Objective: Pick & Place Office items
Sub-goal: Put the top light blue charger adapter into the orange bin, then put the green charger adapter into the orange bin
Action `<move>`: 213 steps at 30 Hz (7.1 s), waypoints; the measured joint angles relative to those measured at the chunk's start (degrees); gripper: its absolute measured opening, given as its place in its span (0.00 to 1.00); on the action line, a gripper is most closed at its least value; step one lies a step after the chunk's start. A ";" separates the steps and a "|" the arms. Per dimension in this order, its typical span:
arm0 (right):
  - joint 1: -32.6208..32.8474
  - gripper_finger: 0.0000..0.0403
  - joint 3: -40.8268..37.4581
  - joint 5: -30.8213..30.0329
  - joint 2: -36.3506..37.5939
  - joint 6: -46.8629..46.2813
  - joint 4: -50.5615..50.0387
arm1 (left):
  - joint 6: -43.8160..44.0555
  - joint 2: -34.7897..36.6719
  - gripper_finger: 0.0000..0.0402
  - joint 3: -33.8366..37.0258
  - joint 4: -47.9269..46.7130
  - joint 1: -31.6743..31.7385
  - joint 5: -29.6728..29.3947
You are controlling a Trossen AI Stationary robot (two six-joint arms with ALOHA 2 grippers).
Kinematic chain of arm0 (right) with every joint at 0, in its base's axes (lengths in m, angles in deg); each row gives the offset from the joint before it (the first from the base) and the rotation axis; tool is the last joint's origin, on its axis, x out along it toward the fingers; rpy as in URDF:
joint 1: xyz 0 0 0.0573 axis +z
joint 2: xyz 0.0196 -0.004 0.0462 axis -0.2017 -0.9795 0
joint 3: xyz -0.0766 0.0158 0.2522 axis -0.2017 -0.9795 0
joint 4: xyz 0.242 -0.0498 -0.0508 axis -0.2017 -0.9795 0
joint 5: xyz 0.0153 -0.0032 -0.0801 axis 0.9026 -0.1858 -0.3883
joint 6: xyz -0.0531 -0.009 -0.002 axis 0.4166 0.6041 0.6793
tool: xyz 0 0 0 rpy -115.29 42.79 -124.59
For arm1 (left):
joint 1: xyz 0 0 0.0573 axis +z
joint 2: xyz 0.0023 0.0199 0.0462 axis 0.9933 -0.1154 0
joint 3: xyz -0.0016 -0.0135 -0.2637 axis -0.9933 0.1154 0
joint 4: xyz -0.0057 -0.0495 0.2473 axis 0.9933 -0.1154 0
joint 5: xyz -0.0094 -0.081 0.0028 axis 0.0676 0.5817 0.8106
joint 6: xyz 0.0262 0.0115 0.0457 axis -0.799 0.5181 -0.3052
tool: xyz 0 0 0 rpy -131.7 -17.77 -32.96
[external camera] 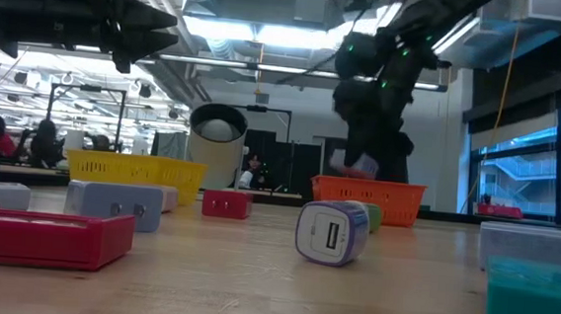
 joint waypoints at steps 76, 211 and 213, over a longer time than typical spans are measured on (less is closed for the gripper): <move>23.34 0.52 13.60 -12.03 12.54 3.49 -19.65 | 0.50 0.00 0.50 -0.02 -4.18 -0.02 8.59; 22.58 0.68 -13.96 3.02 -1.14 26.14 21.90 | 1.51 0.00 0.50 -0.02 -4.22 0.00 8.61; 22.58 0.68 -13.98 3.02 -1.56 25.98 22.06 | 1.51 -0.01 0.50 -0.02 -4.22 0.00 8.61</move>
